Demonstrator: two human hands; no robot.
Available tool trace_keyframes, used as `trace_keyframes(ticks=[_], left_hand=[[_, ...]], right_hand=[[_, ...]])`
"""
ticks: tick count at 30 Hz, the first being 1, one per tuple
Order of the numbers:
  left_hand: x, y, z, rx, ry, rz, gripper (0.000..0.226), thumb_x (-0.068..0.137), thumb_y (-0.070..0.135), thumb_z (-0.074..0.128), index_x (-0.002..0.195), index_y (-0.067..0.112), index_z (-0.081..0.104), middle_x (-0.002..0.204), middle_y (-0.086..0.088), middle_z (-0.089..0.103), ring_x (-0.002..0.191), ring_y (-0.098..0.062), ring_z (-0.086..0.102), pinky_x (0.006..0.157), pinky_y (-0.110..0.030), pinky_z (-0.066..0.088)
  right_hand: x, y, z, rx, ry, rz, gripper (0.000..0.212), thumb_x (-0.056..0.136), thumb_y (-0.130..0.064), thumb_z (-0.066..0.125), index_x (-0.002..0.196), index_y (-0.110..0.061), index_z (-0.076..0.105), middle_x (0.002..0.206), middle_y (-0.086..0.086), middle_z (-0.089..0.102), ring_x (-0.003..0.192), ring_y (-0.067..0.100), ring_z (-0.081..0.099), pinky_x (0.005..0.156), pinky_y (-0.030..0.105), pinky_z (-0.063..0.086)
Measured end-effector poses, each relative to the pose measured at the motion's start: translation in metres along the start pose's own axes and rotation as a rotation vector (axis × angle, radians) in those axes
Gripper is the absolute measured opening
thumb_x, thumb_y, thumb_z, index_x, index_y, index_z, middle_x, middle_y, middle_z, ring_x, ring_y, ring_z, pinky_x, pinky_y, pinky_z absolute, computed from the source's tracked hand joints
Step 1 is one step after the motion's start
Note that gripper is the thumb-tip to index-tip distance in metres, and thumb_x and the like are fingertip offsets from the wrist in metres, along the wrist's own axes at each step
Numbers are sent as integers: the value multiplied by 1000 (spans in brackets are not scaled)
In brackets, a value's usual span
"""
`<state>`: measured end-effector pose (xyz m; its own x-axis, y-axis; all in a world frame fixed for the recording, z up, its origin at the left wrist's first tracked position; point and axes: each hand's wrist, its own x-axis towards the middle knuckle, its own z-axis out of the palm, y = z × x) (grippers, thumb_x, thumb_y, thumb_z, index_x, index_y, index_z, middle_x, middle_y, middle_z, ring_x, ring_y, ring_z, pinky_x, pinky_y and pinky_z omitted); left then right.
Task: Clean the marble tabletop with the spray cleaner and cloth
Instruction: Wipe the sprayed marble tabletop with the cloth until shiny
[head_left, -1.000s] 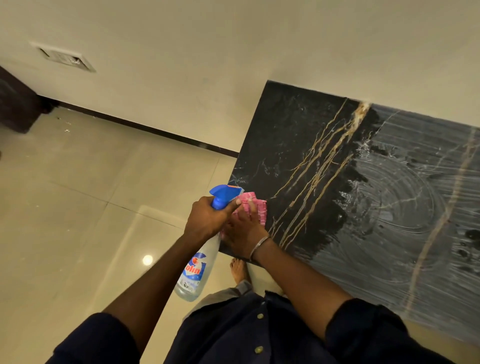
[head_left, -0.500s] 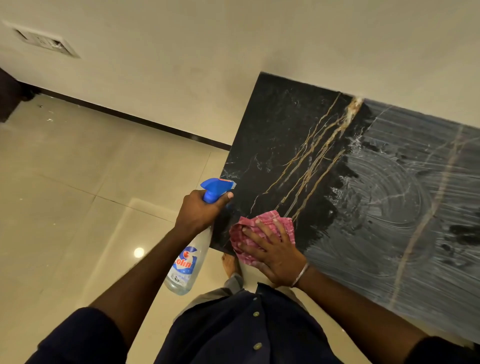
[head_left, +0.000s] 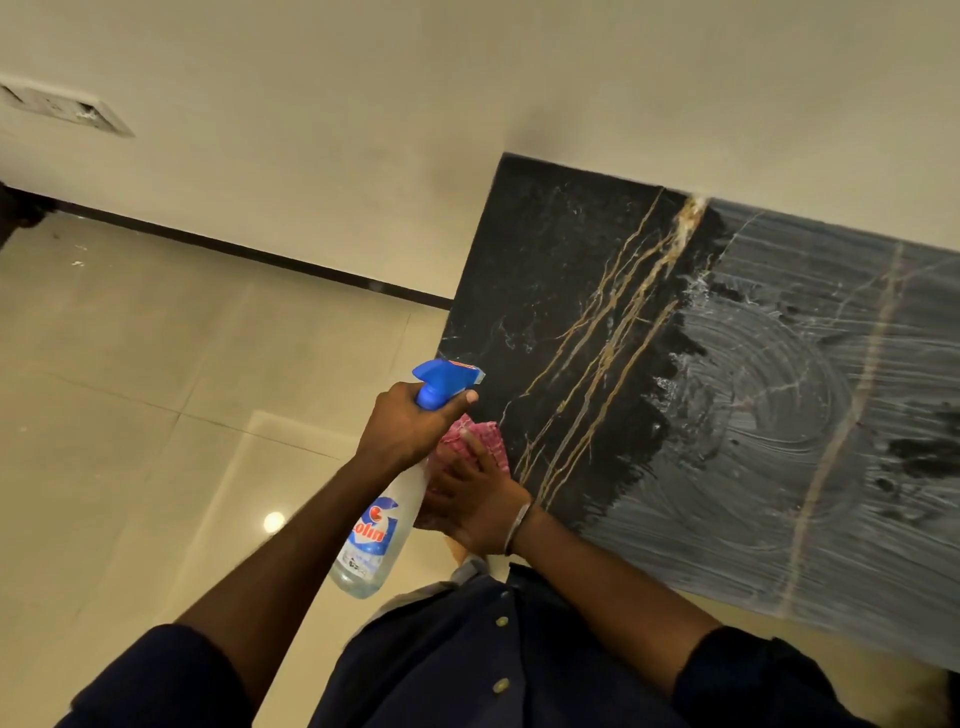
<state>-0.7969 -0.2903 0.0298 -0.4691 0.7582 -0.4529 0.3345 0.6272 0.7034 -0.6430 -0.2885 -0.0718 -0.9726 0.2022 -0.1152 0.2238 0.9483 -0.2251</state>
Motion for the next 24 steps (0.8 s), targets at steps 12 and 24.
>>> trace_keyframes(ticks=[12, 24], left_hand=[[27, 59, 50, 42, -278, 196, 38, 86, 47, 63, 103, 14, 59, 75, 4, 60, 69, -11, 59, 60, -18, 43], [27, 73, 75, 152, -355, 258, 42, 84, 50, 65, 101, 12, 63, 74, 1, 64, 66, -10, 62, 58, -19, 42]], right_hand=[[-198, 41, 3, -16, -9, 563, 61, 98, -49, 37, 154, -38, 16, 164, -2, 9, 150, 33, 4, 109, 68, 18], [-84, 24, 5, 82, 88, 463, 59, 99, -52, 29, 153, -31, 24, 164, 3, 6, 150, 32, 1, 111, 69, 13]])
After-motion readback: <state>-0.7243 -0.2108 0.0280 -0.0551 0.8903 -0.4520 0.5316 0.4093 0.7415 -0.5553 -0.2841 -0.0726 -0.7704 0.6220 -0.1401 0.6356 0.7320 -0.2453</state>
